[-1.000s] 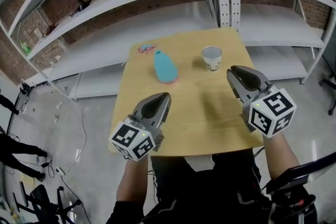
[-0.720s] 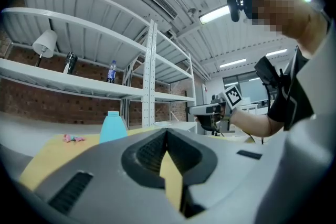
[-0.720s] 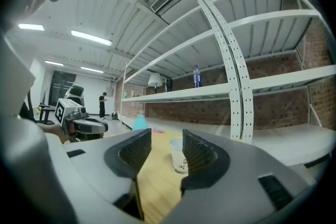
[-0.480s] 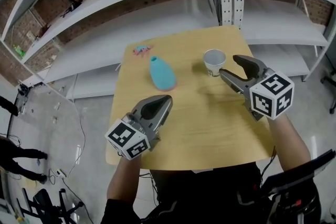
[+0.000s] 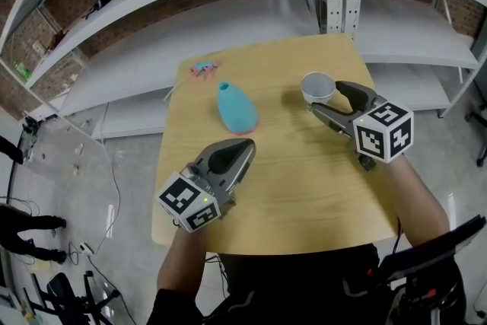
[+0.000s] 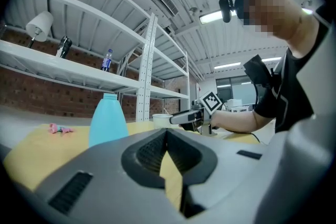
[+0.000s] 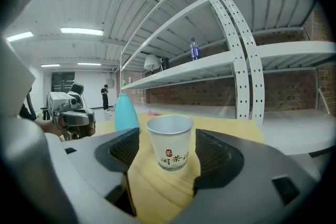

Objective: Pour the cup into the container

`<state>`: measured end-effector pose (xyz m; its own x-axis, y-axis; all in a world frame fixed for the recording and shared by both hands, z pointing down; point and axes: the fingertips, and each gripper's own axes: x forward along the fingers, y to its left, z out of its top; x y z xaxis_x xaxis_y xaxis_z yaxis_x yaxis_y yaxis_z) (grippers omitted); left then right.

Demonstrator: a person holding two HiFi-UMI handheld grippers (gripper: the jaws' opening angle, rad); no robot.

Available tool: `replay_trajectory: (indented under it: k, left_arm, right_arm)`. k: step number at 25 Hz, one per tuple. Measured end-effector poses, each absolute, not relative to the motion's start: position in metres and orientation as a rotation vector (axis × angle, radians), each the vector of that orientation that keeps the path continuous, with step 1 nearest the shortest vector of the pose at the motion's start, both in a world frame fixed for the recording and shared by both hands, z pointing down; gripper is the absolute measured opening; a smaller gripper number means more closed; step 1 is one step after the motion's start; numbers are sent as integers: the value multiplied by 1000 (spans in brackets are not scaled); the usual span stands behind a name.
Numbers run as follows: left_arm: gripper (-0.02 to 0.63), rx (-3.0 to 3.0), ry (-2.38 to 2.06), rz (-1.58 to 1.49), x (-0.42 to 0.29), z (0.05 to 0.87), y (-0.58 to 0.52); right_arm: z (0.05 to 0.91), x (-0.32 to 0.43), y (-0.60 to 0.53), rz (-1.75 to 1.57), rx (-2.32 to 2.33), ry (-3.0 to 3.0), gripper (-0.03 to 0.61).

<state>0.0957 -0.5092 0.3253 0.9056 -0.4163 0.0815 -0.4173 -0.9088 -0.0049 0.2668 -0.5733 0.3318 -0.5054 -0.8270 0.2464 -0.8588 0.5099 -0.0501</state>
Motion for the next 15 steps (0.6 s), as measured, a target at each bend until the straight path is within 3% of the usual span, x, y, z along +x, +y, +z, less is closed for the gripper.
replay_trajectory:
  k: [15]
  left_arm:
    - [2, 3043, -615, 221, 94, 340, -511]
  right_arm:
    - [352, 251, -600, 282, 1435, -2511, 318]
